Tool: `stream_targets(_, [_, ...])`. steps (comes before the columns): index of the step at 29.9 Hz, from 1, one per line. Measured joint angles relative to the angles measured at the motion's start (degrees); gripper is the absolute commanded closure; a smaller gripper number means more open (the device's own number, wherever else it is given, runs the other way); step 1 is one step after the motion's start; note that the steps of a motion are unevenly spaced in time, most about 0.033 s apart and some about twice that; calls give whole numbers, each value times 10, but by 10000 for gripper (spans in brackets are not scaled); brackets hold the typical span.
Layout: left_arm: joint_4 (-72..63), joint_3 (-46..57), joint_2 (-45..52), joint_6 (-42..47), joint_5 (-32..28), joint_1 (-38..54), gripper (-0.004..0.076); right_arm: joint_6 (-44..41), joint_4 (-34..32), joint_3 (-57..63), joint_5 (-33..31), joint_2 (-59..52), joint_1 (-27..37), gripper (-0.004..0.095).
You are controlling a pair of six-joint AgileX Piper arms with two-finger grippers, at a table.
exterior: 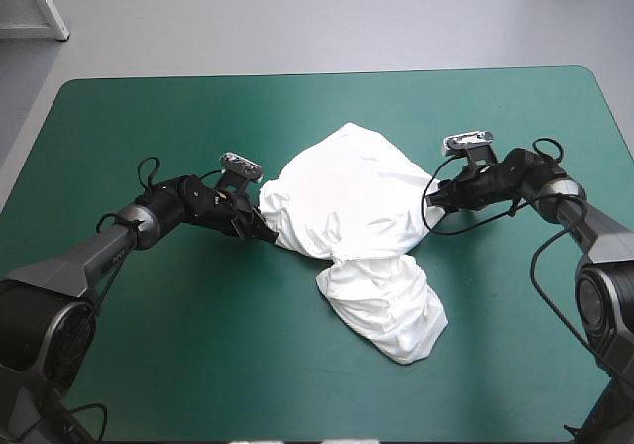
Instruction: Fold the cloth
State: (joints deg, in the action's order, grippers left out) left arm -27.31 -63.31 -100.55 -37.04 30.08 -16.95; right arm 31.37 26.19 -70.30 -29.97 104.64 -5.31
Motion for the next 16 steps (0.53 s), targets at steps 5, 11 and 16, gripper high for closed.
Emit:
stream_targets(5, [-2, 0, 0, 0, 0, 0, 705, 8, 0, 0, 6, 2, -19, 766])
stream_targets(11, [8, 0, 0, 0, -1, 0, 705, 10, -6, -1, -1, 2, -23, 907])
stream_targets(16, [24, -2, 19, 1, 23, 7, 705, 10, -21, -24, -14, -9, -23, 908])
